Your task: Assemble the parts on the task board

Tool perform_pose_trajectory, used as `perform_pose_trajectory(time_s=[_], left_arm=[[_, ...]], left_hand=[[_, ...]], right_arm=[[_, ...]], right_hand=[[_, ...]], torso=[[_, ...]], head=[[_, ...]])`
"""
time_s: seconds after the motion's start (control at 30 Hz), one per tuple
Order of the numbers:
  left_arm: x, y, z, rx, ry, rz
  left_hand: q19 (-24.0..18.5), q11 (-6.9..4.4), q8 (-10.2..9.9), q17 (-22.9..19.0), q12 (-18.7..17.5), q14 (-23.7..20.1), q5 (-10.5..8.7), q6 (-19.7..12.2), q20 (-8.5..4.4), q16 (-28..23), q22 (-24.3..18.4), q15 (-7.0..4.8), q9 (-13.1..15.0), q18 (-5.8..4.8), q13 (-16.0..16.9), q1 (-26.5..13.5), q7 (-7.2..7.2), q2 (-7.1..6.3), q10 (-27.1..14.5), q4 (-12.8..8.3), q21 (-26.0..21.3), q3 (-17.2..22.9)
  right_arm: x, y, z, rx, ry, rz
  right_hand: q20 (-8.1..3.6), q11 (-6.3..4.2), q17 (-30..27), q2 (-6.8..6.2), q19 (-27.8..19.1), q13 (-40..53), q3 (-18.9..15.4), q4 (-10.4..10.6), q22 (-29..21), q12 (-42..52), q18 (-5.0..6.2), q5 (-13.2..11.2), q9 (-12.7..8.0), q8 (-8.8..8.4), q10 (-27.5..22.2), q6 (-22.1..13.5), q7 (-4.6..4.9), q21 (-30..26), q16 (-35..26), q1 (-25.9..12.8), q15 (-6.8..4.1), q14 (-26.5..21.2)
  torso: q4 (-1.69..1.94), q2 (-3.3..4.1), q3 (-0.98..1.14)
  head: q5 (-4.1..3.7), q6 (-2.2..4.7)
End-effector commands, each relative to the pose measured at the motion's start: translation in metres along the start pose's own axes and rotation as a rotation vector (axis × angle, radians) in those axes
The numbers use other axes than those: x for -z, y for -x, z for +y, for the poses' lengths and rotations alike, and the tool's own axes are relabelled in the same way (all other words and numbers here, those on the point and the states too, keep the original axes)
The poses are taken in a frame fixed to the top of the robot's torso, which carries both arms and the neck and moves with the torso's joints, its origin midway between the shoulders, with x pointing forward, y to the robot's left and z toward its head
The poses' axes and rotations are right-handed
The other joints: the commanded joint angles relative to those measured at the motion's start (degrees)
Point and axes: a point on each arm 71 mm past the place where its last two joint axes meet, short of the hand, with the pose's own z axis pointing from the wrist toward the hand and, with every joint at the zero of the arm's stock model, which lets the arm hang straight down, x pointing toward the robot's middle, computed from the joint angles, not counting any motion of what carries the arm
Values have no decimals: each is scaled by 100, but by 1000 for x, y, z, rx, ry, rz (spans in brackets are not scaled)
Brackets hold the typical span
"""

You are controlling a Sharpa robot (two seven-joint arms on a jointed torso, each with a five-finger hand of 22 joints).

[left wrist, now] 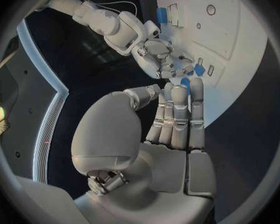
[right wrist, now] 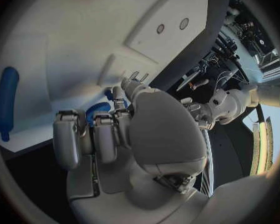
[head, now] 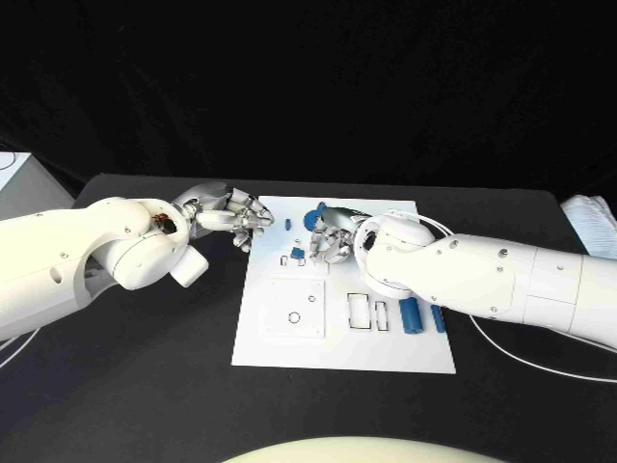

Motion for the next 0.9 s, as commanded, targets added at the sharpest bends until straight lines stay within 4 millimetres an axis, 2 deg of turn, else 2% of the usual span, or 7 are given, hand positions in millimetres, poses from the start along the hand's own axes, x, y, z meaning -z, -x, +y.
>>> perform_pose_trajectory(time_s=[0.03, 0.57, 0.73, 0.83, 0.9], left_arm=[[0, -2, -1, 5, -1, 19], [0, 0, 0, 5, 2, 18], [0, 0, 0, 5, 3, 15], [0, 1, 1, 5, 2, 14], [0, 1, 1, 5, 2, 13]], left_hand=[[-24, 12, -15, -5, -30, -17, -14, 5, 13, -19, -8, 1, -9, 80, -5, -3, 39, -7, -22, -4, -25, -32], [-24, 12, -15, -5, -30, -17, -14, 5, 13, -19, -8, 1, -9, 80, -5, -3, 39, -7, -22, -4, -25, -32], [-24, 12, -15, -5, -30, -17, -14, 5, 13, -19, -8, 1, -9, 80, -5, -3, 39, -7, -22, -4, -25, -32], [-24, 12, -15, -5, -30, -17, -14, 5, 13, -19, -8, 1, -9, 80, -5, -3, 39, -7, -22, -4, -25, -32], [-24, 12, -15, -5, -30, -17, -14, 5, 13, -19, -8, 1, -9, 80, -5, -3, 39, -7, -22, -4, -25, -32]], right_arm=[[2, -1, 4, -16, 44, -25], [7, 4, 7, -21, 93, -100], [10, 8, 10, -15, 133, -160], [11, 9, 12, -7, 159, -179], [12, 9, 15, 15, 188, -184]], right_hand=[[-29, 1, 1389, 50, 382, 737, 37, 7, 1184, 14, -45, 20, 17, 18, 32, 45, 7, 19, 39, 12, -46, 567], [-51, -20, 1394, -10, 393, 743, 78, -83, 1202, 17, -51, -18, 33, 63, 41, 51, -11, 43, 42, -11, -66, 569], [-61, -16, 1413, -51, 420, 752, 179, -222, 1244, 20, -67, 33, 33, 75, 47, 5, 1, 106, 51, 24, -68, 573], [-50, 19, 1431, -66, 430, 765, 302, -344, 1262, 28, -73, 43, 8, 34, 55, -95, 47, 130, 60, 45, -44, 577], [-27, 60, 1436, -63, 433, 768, 484, -517, 1269, 27, -75, 44, -22, -19, 49, -181, 97, 137, 63, 128, -12, 579]], torso=[[2, 1, -1], [0, -2, -6], [-4, -2, -7], [-2, -4, -8], [-1, -4, -11]], head=[[7, -2], [2, 2], [3, 3], [1, 10], [-2, 18]])
